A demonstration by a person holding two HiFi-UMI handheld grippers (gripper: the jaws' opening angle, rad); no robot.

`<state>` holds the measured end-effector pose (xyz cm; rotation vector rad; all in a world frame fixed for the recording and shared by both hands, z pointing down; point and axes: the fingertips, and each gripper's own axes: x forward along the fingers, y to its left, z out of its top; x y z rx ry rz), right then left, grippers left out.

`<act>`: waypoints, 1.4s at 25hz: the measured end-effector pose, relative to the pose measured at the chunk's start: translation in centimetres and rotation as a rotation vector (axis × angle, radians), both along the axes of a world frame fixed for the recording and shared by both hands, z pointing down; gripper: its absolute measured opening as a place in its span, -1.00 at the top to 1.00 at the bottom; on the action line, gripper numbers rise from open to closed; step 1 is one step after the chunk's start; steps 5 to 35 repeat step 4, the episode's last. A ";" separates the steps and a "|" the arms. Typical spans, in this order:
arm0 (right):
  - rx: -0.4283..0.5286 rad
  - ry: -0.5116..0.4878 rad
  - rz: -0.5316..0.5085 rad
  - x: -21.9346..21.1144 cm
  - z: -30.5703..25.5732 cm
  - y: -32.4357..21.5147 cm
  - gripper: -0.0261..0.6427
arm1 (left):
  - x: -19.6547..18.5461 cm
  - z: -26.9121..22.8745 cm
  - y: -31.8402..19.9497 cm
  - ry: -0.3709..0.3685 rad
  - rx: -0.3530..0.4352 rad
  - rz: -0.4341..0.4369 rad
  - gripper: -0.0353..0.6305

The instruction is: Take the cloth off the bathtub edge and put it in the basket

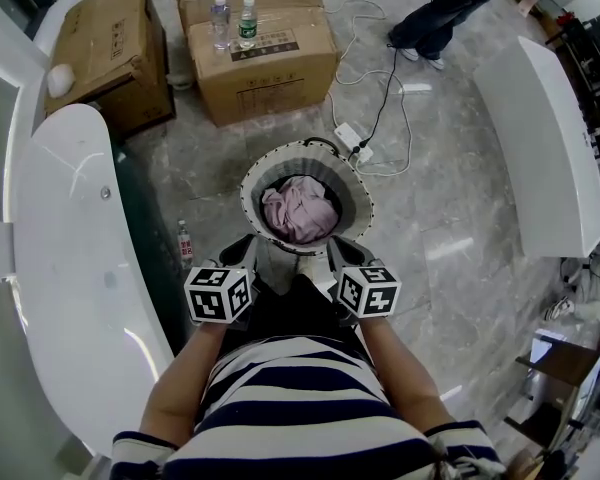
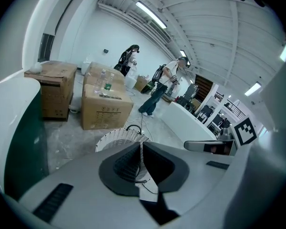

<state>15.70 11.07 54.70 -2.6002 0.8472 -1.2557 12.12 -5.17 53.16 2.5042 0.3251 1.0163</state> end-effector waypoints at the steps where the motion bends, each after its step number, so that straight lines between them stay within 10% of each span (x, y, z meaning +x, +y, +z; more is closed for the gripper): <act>1: -0.001 -0.001 -0.003 0.0 0.0 0.0 0.84 | 0.0 0.0 -0.1 0.000 0.000 -0.007 0.80; 35: -0.004 -0.003 -0.009 -0.1 0.1 0.0 0.84 | -0.1 0.1 -0.1 -0.002 -0.004 -0.026 0.80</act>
